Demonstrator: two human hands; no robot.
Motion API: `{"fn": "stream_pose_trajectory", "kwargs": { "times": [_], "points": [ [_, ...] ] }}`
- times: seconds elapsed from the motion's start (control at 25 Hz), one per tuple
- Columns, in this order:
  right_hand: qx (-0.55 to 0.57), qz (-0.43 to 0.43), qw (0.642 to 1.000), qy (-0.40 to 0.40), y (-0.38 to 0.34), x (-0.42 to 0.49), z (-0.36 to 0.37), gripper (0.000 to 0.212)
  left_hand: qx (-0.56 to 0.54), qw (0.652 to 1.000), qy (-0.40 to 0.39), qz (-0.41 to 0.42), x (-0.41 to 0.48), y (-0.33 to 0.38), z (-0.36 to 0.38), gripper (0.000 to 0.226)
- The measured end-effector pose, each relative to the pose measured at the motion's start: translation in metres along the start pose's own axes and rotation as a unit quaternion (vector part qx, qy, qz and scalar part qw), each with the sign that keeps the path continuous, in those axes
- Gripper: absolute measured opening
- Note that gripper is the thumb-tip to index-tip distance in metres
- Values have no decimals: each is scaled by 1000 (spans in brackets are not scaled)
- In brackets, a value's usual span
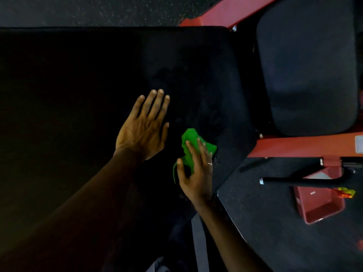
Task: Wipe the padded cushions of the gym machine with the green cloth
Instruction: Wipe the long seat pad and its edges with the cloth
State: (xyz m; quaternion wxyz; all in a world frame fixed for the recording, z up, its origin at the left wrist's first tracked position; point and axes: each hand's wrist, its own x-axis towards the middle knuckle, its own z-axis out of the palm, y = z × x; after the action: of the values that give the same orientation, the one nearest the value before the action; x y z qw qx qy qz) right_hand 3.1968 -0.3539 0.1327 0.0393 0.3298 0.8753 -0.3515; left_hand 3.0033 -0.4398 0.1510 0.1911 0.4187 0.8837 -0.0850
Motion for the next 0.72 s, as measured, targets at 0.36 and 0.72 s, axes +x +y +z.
{"fn": "stream_pose_trajectory", "kwargs": {
  "times": [0.36, 0.72],
  "points": [
    [43, 157, 983, 84, 38, 80, -4, 61, 5, 1000, 17, 4, 0, 1, 2, 70],
    [10, -12, 1000, -2, -17, -73, 8, 53, -6, 1000, 20, 3, -3, 1, 0, 69]
  ]
}}
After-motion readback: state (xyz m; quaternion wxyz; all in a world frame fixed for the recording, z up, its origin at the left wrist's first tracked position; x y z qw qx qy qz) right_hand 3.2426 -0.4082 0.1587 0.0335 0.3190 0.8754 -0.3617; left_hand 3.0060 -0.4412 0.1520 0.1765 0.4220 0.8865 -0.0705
